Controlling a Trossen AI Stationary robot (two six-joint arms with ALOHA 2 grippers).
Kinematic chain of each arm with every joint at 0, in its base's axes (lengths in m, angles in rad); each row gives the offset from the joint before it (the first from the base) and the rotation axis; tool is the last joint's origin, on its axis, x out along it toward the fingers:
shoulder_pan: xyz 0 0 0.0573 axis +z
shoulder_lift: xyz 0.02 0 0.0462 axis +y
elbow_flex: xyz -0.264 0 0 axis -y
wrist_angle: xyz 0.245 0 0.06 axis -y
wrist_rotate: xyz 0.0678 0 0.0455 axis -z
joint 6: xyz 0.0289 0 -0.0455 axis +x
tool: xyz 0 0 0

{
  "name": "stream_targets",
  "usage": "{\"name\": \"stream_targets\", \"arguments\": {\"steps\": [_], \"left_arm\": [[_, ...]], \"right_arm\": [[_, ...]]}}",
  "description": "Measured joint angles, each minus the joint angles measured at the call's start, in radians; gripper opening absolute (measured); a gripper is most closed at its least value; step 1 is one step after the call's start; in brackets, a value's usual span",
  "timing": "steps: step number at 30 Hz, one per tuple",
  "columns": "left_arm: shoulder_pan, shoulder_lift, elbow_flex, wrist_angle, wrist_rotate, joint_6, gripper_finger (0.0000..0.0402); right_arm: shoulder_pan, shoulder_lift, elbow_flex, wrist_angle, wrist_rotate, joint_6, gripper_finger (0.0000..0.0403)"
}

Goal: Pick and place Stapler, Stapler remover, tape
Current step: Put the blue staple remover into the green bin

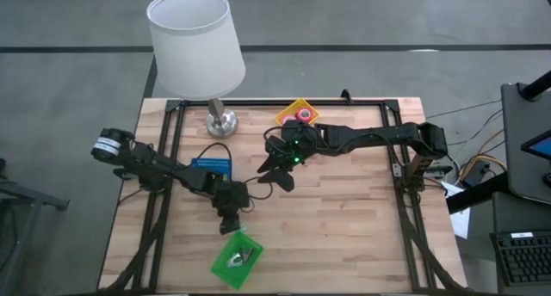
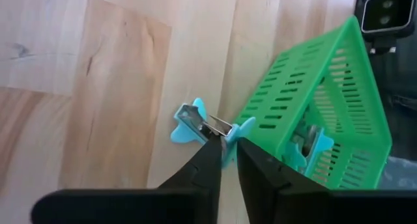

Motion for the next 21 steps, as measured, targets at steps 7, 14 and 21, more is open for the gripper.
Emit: {"name": "stream_targets", "arguments": {"steps": [7, 14, 21], "left_arm": [[0.0, 0.002, -0.003, 0.001, 0.023, 0.019, 0.002], [0.004, 0.001, -0.008, 0.003, 0.033, 0.013, 0.0004], [0.031, -0.031, -0.01, -0.025, 0.018, -0.007, 0.0002]], "right_arm": [[0.0, 0.0, 0.0, 0.0, 0.0, -0.005, 0.0201], [0.0, 0.0, 0.0, -0.001, 0.0, -0.008, 0.0201], [0.0, 0.0, 0.0, -0.001, 0.0, -0.008, 0.0201]]}}
